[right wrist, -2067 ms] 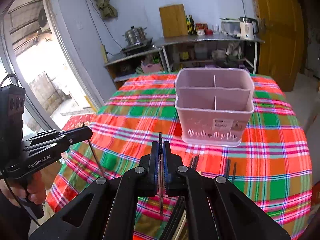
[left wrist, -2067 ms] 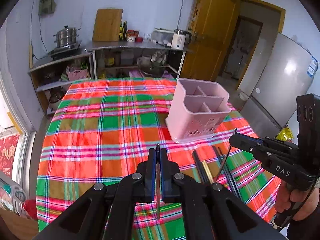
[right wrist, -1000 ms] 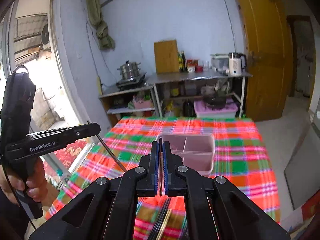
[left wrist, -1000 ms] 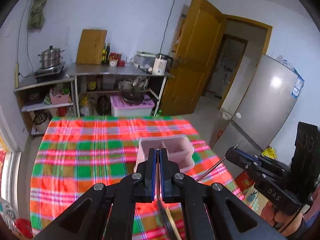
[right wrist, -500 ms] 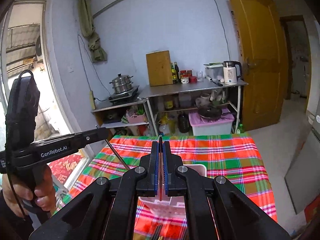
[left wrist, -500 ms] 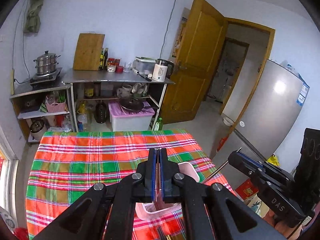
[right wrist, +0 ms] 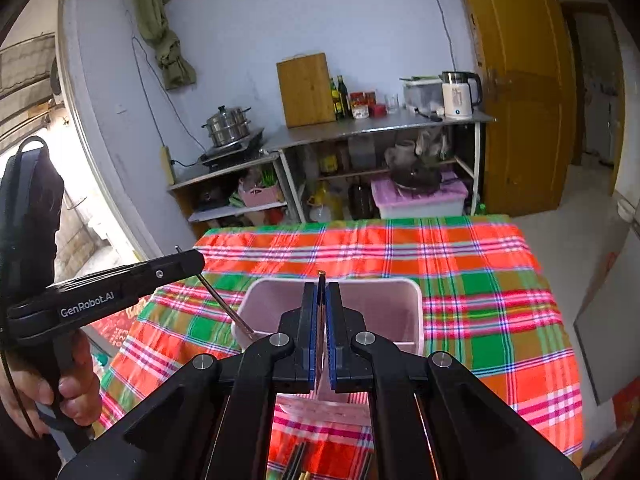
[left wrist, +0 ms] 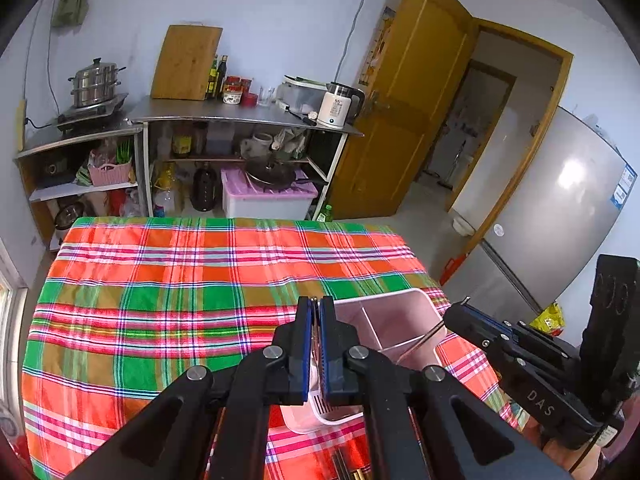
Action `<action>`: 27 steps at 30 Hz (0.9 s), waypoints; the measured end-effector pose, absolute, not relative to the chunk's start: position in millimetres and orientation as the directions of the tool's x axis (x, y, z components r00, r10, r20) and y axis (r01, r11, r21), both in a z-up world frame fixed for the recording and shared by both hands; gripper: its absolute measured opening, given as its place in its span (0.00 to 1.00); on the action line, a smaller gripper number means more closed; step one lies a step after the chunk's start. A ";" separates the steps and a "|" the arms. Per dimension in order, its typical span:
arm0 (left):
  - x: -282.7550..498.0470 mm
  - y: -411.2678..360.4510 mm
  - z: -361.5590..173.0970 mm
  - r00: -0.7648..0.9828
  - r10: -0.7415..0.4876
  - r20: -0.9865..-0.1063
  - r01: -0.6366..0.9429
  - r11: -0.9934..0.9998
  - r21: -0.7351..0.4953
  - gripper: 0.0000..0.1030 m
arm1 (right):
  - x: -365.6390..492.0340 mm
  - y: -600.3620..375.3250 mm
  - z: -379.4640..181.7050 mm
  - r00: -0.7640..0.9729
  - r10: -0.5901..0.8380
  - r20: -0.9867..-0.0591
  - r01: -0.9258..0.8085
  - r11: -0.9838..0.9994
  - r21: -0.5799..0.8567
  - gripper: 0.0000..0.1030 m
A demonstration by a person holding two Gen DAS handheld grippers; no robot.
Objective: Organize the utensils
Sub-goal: 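Lower the utensils into the basket and open both tools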
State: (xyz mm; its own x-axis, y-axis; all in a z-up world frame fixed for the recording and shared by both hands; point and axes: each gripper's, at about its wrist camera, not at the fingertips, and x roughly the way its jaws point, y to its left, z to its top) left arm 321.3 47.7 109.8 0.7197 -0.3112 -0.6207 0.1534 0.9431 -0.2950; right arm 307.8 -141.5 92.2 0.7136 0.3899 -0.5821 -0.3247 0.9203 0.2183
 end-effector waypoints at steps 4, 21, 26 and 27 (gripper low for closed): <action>319.1 49.7 107.5 0.731 -0.295 -0.615 0.143 0.948 -0.285 0.04 | 310.0 -143.8 88.1 0.702 0.389 -0.597 -0.324 0.920 0.219 0.04; 261.4 61.6 134.2 0.794 -0.267 -0.546 0.141 0.955 -0.262 0.06 | 268.6 -157.8 113.2 0.743 0.392 -0.543 -0.323 0.920 0.222 0.07; 225.0 62.0 134.6 0.804 -0.274 -0.528 0.145 0.951 -0.272 0.06 | 238.4 -166.5 118.2 0.754 0.396 -0.524 -0.323 0.918 0.229 0.07; 216.2 61.3 133.8 0.806 -0.275 -0.525 0.147 0.951 -0.272 0.07 | 232.2 -169.1 118.5 0.755 0.400 -0.520 -0.324 0.917 0.234 0.07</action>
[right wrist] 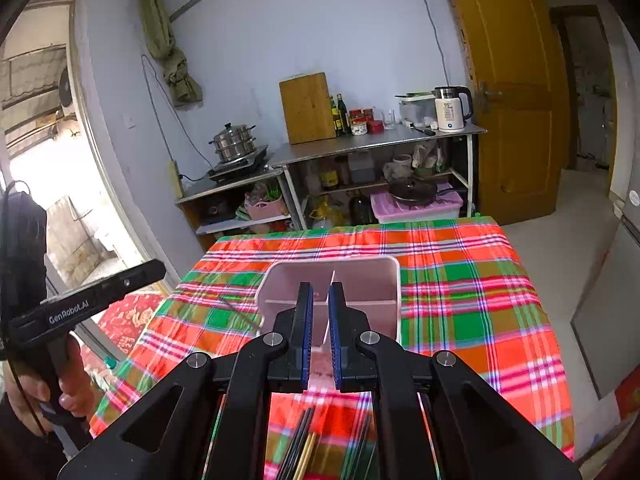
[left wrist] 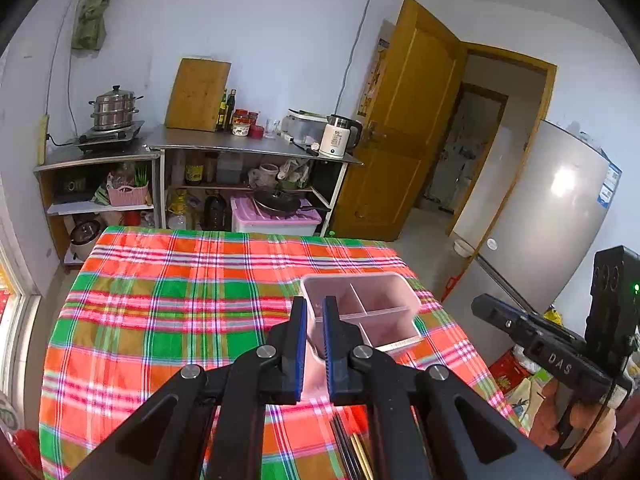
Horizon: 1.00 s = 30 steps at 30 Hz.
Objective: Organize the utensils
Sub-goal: 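Lower the utensils into the basket and open both tools, then move both open tools back down to the chopstick row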
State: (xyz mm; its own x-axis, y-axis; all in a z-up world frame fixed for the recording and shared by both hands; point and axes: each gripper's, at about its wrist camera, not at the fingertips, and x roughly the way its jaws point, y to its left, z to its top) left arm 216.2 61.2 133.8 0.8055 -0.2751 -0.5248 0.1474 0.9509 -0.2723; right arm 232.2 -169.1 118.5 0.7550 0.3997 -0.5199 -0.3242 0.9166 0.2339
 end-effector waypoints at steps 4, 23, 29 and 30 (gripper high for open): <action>179.3 57.4 125.4 0.807 -0.287 -0.516 0.161 0.948 -0.276 0.06 | 201.0 -175.7 117.0 0.767 0.404 -0.499 -0.332 0.915 0.230 0.07; 69.1 32.8 45.2 0.761 -0.286 -0.582 0.169 0.954 -0.248 0.07 | 96.3 -201.4 53.5 0.722 0.381 -0.577 -0.278 0.924 0.262 0.17; 63.3 29.2 33.3 0.751 -0.297 -0.590 0.168 0.950 -0.264 0.22 | 83.8 -202.3 43.3 0.719 0.361 -0.594 -0.266 0.932 0.245 0.17; 63.3 28.0 31.3 0.747 -0.297 -0.595 0.169 0.950 -0.262 0.22 | 83.9 -202.7 41.9 0.717 0.360 -0.597 -0.265 0.933 0.245 0.17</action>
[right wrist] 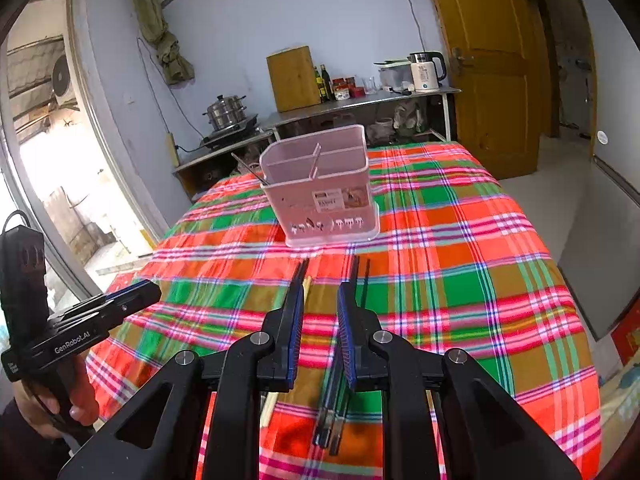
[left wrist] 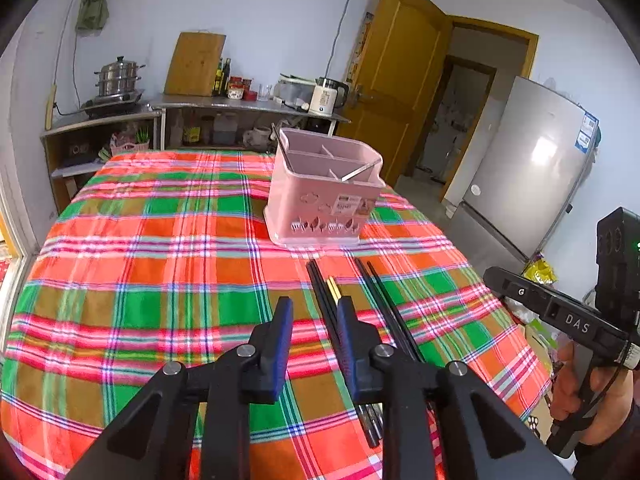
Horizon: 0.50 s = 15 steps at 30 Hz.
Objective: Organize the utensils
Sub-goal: 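Move both open tools back down to the chopstick row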
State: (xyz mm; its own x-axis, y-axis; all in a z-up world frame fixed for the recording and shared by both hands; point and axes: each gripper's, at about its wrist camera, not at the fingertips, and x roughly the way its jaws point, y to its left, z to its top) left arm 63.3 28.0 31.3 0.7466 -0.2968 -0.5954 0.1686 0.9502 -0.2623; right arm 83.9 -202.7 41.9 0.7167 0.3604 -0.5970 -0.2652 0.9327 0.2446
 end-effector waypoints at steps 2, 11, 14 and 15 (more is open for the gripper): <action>64.1 25.9 26.4 0.736 -0.303 -0.605 0.174 0.949 -0.263 0.22 | 83.6 -203.3 37.9 0.712 0.359 -0.604 -0.261 0.933 0.247 0.17; 79.9 15.9 8.6 0.697 -0.312 -0.645 0.164 0.946 -0.281 0.22 | 92.1 -204.9 19.0 0.683 0.347 -0.643 -0.241 0.938 0.250 0.17; 95.0 13.2 -1.2 0.675 -0.313 -0.669 0.149 0.945 -0.292 0.22 | 98.5 -204.1 9.9 0.669 0.340 -0.661 -0.234 0.940 0.248 0.17; 99.3 12.9 -3.4 0.670 -0.312 -0.674 0.146 0.945 -0.292 0.22 | 100.5 -203.4 7.5 0.664 0.340 -0.666 -0.233 0.940 0.248 0.17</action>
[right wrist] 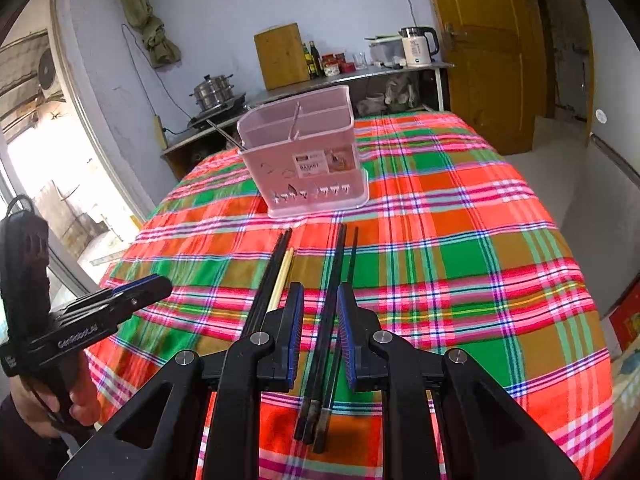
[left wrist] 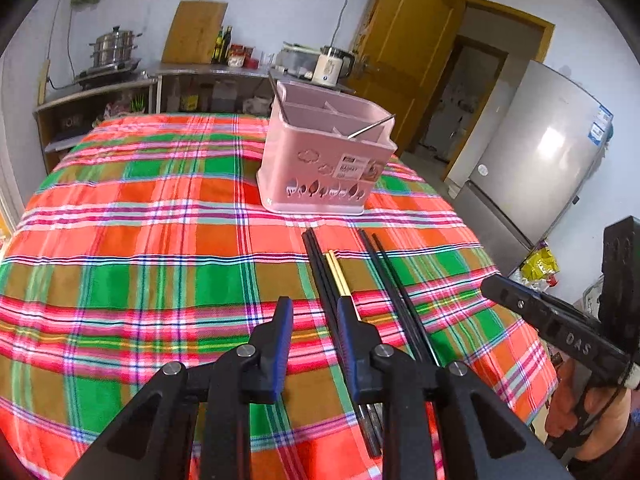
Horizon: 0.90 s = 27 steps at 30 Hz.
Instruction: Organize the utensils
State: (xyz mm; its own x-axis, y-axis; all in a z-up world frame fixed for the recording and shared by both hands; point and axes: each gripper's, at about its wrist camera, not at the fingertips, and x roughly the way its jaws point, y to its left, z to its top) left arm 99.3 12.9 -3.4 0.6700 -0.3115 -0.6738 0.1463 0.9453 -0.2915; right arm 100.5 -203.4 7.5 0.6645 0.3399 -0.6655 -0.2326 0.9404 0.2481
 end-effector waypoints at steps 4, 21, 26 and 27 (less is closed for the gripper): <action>124.5 6.8 -17.9 0.641 -0.306 -0.704 0.130 0.947 -0.293 0.22 | 114.0 -200.3 -5.3 0.641 0.333 -0.691 -0.226 0.943 0.245 0.17; 182.2 -16.5 -64.5 0.559 -0.286 -0.778 0.103 0.955 -0.277 0.22 | 159.4 -190.5 -42.0 0.578 0.320 -0.751 -0.219 0.947 0.236 0.17; 183.7 -20.8 -65.2 0.565 -0.270 -0.780 0.109 0.961 -0.254 0.23 | 165.8 -189.4 -47.9 0.570 0.312 -0.760 -0.213 0.949 0.230 0.17; 184.4 -21.8 -65.7 0.567 -0.266 -0.780 0.109 0.962 -0.249 0.23 | 166.6 -189.8 -49.0 0.568 0.313 -0.761 -0.213 0.949 0.231 0.17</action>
